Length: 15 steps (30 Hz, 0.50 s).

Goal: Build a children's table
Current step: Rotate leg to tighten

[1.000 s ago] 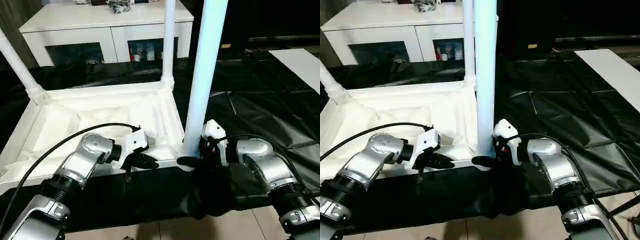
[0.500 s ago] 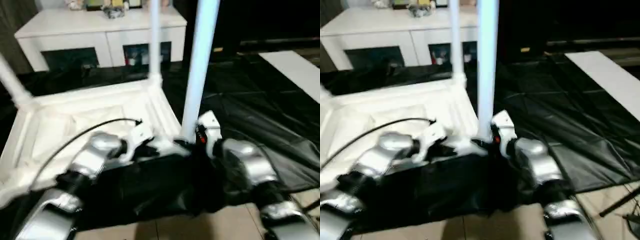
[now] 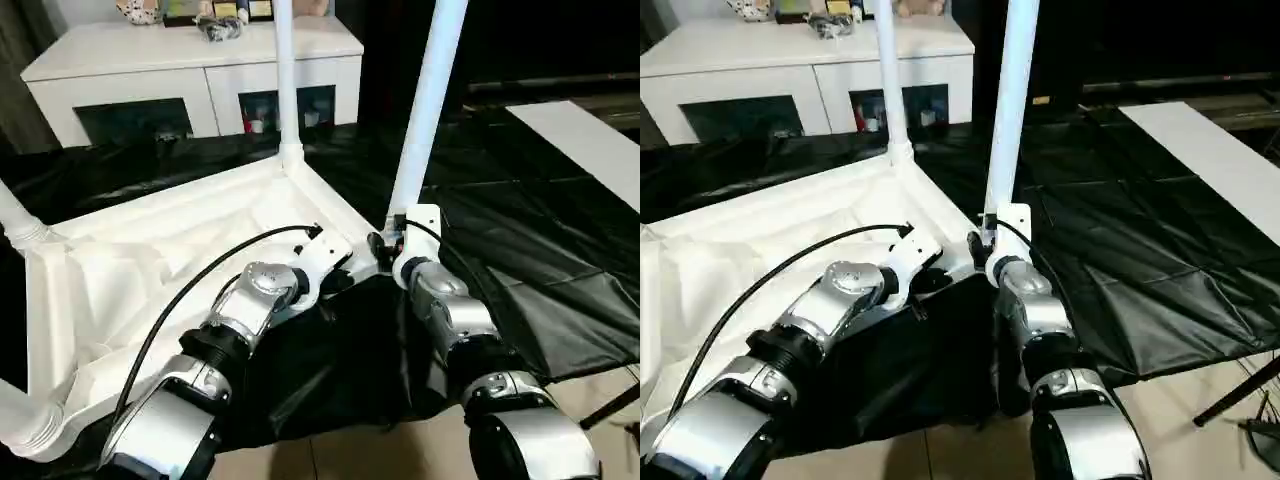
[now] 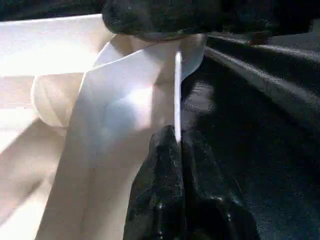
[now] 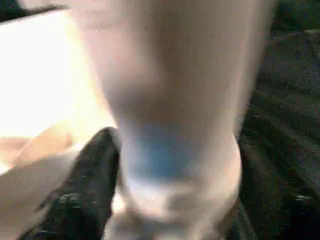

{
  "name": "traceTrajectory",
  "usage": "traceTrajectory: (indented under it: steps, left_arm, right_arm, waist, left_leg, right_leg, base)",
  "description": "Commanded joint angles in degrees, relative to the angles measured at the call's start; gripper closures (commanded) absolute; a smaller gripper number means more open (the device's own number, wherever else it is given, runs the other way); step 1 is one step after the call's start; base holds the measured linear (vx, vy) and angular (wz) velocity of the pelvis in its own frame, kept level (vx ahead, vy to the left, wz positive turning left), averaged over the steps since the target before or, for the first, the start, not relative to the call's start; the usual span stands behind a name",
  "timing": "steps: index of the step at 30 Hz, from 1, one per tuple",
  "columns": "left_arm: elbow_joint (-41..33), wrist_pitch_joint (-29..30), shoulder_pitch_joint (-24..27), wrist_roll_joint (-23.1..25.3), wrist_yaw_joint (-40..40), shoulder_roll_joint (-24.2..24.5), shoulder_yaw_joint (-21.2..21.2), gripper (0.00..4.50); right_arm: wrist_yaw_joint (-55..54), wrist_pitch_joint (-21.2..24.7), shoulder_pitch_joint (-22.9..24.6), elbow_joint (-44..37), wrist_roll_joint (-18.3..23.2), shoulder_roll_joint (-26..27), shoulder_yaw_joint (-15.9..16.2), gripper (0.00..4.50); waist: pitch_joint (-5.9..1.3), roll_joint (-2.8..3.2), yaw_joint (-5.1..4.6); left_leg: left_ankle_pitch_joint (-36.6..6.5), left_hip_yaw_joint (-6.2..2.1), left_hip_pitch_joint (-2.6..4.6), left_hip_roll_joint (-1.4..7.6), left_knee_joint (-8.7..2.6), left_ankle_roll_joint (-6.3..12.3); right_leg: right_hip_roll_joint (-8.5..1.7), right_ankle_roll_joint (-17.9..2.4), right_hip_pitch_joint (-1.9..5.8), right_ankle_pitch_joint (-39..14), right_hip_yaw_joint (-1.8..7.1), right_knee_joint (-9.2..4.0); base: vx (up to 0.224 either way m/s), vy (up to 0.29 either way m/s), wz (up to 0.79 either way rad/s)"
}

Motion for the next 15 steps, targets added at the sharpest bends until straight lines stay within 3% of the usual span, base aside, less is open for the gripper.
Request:
traceTrajectory:
  steps: [1, 2, 3, 4, 6, 7, 10, 15]
  left_arm:
    - [-1.1, -2.0, 1.4, 0.3, -0.2, 1.4, 0.8, 4.5]
    - [-1.1, -2.8, 1.7, 0.1, -1.0, 1.7, 0.6, 4.5]
    - [-1.1, -2.8, 1.7, 0.1, -1.0, 1.7, 0.6, 4.5]
    - [-3.9, -4.3, 3.8, -1.2, -7.0, 3.3, -0.2, 4.5]
    - [-5.0, -5.1, 4.6, -1.7, -9.4, 4.0, -0.6, 4.5]
    - [-6.2, -4.7, 5.3, -2.1, -11.3, 4.7, -0.7, 4.5]
    - [-11.8, -3.6, 8.2, -4.2, -21.5, 8.3, -3.2, 4.5]
    - [-17.5, -1.6, 10.3, -6.3, -29.8, 12.0, -5.1, 4.5]
  right_arm:
    - [3.4, -0.4, 0.5, -1.9, 0.1, 0.2, 2.0, 0.71]
    - [3.6, -1.2, 0.3, -1.6, -0.1, -0.3, 2.1, 0.63]
    - [3.6, -1.2, 0.3, -1.6, -0.1, -0.3, 2.1, 0.58]
    - [9.0, -1.5, 1.0, -3.4, -0.1, -3.1, 3.4, 0.58]
    - [11.6, -1.4, 1.3, -4.2, -0.1, -4.2, 4.1, 0.29]
    - [15.4, -0.6, 2.0, -5.6, 0.0, -5.5, 5.1, 0.2]
    - [30.4, 1.5, 6.0, -13.0, -1.3, -12.6, 11.6, 0.05]
    - [39.9, 0.8, 8.8, -18.4, -2.1, -18.8, 15.3, 0.05]
  waist:
    - [-3.65, -0.52, 0.05]
    - [-3.86, -0.52, 0.15]
    - [-3.8, -0.54, 0.2]
    - [-3.66, -0.61, 0.24]
    - [-3.69, -0.57, 0.58]
    - [-3.94, -0.43, 0.81]
    - [-4.18, -0.28, 1.93]
    - [-4.33, -0.13, 2.36]
  left_leg:
    - [-18.0, -2.37, -0.16, 2.9, -5.55, 0.49]
    - [-15.3, -2.21, -0.27, 2.96, -5.34, 1.29]
    - [-15.4, -2.04, 0.07, 2.96, -5.24, 1.63]
    - [-16.7, -1.57, 0.76, 2.83, -4.87, 1.78]
    - [-15.9, -1.59, 0.39, 2.86, -4.75, 2.42]
    - [-13.0, -1.28, 0.65, 2.92, -4.51, 3.09]
    - [-7.0, -1.31, 0.19, 3.33, -4.13, 5.64]
    - [-6.0, -0.96, 0.33, 3.38, -3.68, 6.31]
  right_leg:
    - [-3.74, -8.9, 2.58, -17.6, 1.95, -3.6]
    - [-3.68, -9.6, 2.59, -14.8, 1.87, -3.26]
    - [-3.63, -10.0, 2.24, -15.2, 1.84, -3.43]
    - [-3.62, -10.8, 1.57, -17.4, 2.1, -3.85]
    - [-3.79, -11.4, 1.97, -17.9, 2.2, -3.69]
    - [-3.53, -12.1, 1.75, -14.0, 2.23, -3.3]
    - [-3.24, -14.0, 2.55, -5.6, 1.91, -1.92]
    - [-3.07, -16.1, 2.28, -1.4, 2.0, -1.08]
  base:
    - [0.0, 0.0, 0.0]
    - [0.0, 0.0, 0.0]
    - [0.0, 0.0, 0.0]
    - [0.0, 0.0, 0.0]
    - [0.0, 0.0, 0.0]
    - [0.0, 0.0, 0.0]
    - [0.033, -0.022, 0.01]
    - [0.011, -0.004, 0.0]
